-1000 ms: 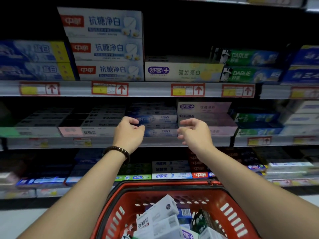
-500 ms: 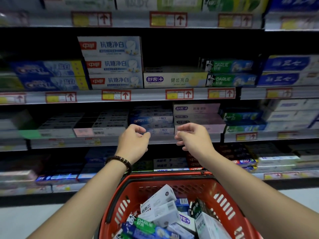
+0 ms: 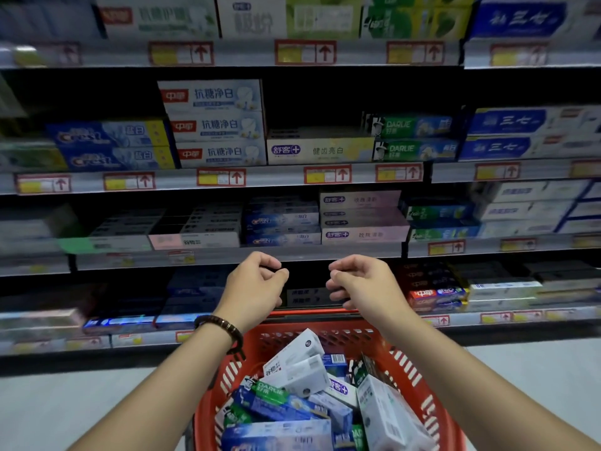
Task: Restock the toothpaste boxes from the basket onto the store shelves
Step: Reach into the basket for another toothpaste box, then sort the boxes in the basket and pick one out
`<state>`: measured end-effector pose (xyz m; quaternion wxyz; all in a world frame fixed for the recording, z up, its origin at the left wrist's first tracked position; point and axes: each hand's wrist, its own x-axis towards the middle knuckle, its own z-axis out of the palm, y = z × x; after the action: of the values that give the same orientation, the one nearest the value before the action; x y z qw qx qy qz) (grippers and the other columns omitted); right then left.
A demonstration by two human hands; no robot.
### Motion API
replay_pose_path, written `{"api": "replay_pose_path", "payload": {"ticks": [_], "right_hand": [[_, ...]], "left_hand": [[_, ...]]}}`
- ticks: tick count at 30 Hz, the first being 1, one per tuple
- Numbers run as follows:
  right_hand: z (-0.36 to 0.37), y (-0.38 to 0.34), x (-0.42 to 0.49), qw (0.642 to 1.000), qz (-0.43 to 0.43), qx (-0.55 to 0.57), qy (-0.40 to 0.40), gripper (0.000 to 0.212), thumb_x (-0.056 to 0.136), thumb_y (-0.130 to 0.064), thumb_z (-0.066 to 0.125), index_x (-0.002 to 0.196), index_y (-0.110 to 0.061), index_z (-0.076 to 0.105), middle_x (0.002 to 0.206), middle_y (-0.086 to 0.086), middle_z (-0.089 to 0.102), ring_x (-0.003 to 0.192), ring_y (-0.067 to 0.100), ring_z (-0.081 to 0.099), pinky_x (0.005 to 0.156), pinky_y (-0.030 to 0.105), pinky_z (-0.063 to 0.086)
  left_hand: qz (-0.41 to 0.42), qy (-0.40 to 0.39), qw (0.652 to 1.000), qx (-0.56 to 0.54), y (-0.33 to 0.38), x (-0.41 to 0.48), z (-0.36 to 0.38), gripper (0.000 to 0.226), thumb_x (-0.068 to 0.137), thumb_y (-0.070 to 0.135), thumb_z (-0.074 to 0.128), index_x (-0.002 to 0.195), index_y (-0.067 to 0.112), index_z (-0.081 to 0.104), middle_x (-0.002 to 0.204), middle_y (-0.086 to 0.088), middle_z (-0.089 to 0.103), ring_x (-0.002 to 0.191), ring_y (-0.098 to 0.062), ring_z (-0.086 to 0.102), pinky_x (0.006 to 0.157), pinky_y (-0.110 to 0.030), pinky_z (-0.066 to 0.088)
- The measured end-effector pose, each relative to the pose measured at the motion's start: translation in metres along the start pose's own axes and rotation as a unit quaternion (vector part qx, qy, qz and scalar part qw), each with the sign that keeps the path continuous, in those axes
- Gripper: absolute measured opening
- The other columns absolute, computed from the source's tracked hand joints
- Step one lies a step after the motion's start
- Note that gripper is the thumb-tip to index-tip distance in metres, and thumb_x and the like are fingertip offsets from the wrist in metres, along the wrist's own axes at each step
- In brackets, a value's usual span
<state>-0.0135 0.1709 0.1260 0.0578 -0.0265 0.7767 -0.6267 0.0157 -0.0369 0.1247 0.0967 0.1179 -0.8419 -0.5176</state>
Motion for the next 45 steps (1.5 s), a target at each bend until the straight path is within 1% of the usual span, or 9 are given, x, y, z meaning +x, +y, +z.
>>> {"api": "replay_pose_path", "payload": {"ticks": [8,13,20,23,26,28,33,38,45], "right_hand": [[-0.001,0.024,-0.017,1.000,0.010,-0.013,-0.017,0.008,0.100,-0.011,0.067,0.100,-0.015,0.074,0.088,0.009,0.080,0.069,0.016,0.074,0.058,0.023,0.052],[-0.004,0.041,-0.019,0.999,0.030,-0.029,-0.032,0.008,0.101,-0.011,0.067,0.100,-0.015,0.075,0.087,0.008,0.080,0.070,0.018,0.073,0.060,0.025,0.053],[-0.003,0.055,-0.019,0.992,0.069,-0.071,-0.075,0.008,0.099,-0.010,0.067,0.097,-0.014,0.075,0.088,0.008,0.081,0.069,0.018,0.073,0.055,0.021,0.051],[-0.001,0.056,-0.018,0.990,0.076,-0.071,-0.098,0.007,0.099,-0.010,0.067,0.098,-0.011,0.074,0.090,0.012,0.081,0.070,0.020,0.071,0.058,0.027,0.052],[0.002,0.061,-0.018,0.986,0.078,-0.083,-0.118,0.007,0.098,-0.013,0.068,0.097,-0.012,0.075,0.088,0.007,0.081,0.071,0.019,0.073,0.063,0.033,0.054],[0.003,0.065,-0.020,0.984,0.087,-0.085,-0.130,0.008,0.099,-0.013,0.067,0.098,-0.012,0.075,0.087,0.006,0.081,0.072,0.019,0.074,0.064,0.034,0.055],[0.004,0.074,-0.025,0.980,0.116,-0.077,-0.145,0.008,0.099,-0.014,0.068,0.097,-0.010,0.074,0.091,0.007,0.081,0.075,0.022,0.075,0.062,0.033,0.056],[0.000,0.083,-0.024,0.977,0.124,-0.090,-0.149,0.009,0.099,-0.016,0.068,0.097,-0.012,0.076,0.091,0.005,0.081,0.078,0.024,0.077,0.068,0.039,0.057],[-0.002,0.083,-0.026,0.976,0.112,-0.101,-0.159,0.010,0.101,-0.019,0.067,0.100,-0.016,0.076,0.091,0.002,0.081,0.084,0.026,0.079,0.068,0.036,0.059]], "left_hand": [[-0.017,-0.023,1.000,0.010,-0.019,-0.015,0.010,0.008,0.099,0.030,0.066,0.103,0.026,0.061,0.084,-0.001,0.075,0.064,-0.014,0.075,0.067,-0.039,0.060],[-0.053,-0.073,0.996,0.018,-0.030,-0.017,0.008,0.008,0.099,0.025,0.067,0.105,0.021,0.063,0.090,-0.003,0.076,0.068,-0.021,0.077,0.059,-0.035,0.060],[-0.058,-0.146,0.984,0.089,-0.046,-0.015,-0.007,0.007,0.098,0.026,0.069,0.101,0.020,0.068,0.089,-0.007,0.077,0.071,-0.021,0.077,0.064,-0.041,0.061],[-0.057,-0.168,0.976,0.128,-0.056,-0.012,-0.008,0.008,0.096,0.028,0.072,0.099,0.022,0.069,0.086,-0.005,0.076,0.069,-0.019,0.077,0.067,-0.047,0.063],[-0.048,-0.197,0.964,0.170,-0.065,-0.013,-0.003,0.010,0.093,0.030,0.076,0.097,0.024,0.070,0.084,0.001,0.076,0.068,-0.014,0.075,0.065,-0.036,0.062],[-0.035,-0.217,0.951,0.218,-0.073,-0.016,0.003,0.013,0.090,0.031,0.079,0.096,0.026,0.069,0.085,0.005,0.076,0.075,-0.012,0.073,0.069,-0.030,0.059],[-0.013,-0.288,0.896,0.338,-0.104,-0.019,0.013,0.024,0.085,0.031,0.084,0.101,0.030,0.066,0.098,0.009,0.069,0.092,-0.010,0.067,0.088,-0.033,0.058],[-0.004,-0.334,0.832,0.443,-0.114,-0.021,0.020,0.047,0.083,0.034,0.086,0.124,0.031,0.063,0.123,0.005,0.060,0.113,-0.018,0.058,0.097,-0.036,0.053],[-0.049,-0.405,0.753,0.516,-0.126,-0.020,0.031,0.077,0.083,0.024,0.086,0.150,0.025,0.047,0.147,-0.002,0.052,0.133,-0.025,0.050,0.108,-0.040,0.049]]}}
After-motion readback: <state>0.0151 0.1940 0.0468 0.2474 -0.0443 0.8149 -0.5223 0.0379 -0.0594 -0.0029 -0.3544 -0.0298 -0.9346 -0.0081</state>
